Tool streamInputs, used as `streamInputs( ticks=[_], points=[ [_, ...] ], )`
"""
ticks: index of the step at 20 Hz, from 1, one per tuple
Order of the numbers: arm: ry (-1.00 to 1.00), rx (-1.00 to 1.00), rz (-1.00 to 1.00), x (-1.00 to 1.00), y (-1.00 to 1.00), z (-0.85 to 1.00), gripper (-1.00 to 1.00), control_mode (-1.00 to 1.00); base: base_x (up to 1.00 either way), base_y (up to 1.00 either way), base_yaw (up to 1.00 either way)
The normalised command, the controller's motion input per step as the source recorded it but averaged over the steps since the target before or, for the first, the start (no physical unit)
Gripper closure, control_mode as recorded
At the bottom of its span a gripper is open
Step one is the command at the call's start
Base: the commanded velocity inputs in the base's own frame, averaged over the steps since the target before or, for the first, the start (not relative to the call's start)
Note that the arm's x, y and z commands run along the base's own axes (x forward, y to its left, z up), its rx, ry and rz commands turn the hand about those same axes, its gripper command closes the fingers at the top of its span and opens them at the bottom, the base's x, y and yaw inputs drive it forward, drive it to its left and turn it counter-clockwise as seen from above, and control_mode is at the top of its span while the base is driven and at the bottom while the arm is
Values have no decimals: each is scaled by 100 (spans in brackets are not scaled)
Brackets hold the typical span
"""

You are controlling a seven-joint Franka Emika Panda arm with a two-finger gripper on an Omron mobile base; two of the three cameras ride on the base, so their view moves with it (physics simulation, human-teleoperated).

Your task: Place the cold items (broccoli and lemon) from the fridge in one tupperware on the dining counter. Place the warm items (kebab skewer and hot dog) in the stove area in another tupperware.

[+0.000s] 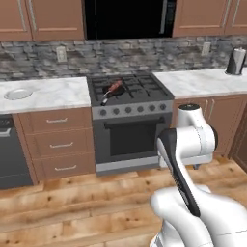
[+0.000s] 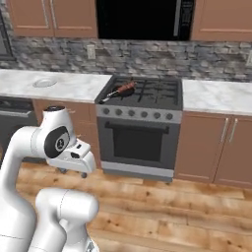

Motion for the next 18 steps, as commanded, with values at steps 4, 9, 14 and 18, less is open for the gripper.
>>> streamInputs(
  ticks=[4, 9, 14, 18],
  points=[
    [0, 0, 0, 0, 0, 0, -100, 100, 98, 64, -35],
    [0, 0, 0, 0, 0, 0, -100, 100, 67, 58, -56],
    [0, 0, 0, 0, 0, 0, -100, 100, 62, 97, -39],
    [0, 0, 0, 0, 0, 0, -100, 100, 55, 84, -19]
  ],
)
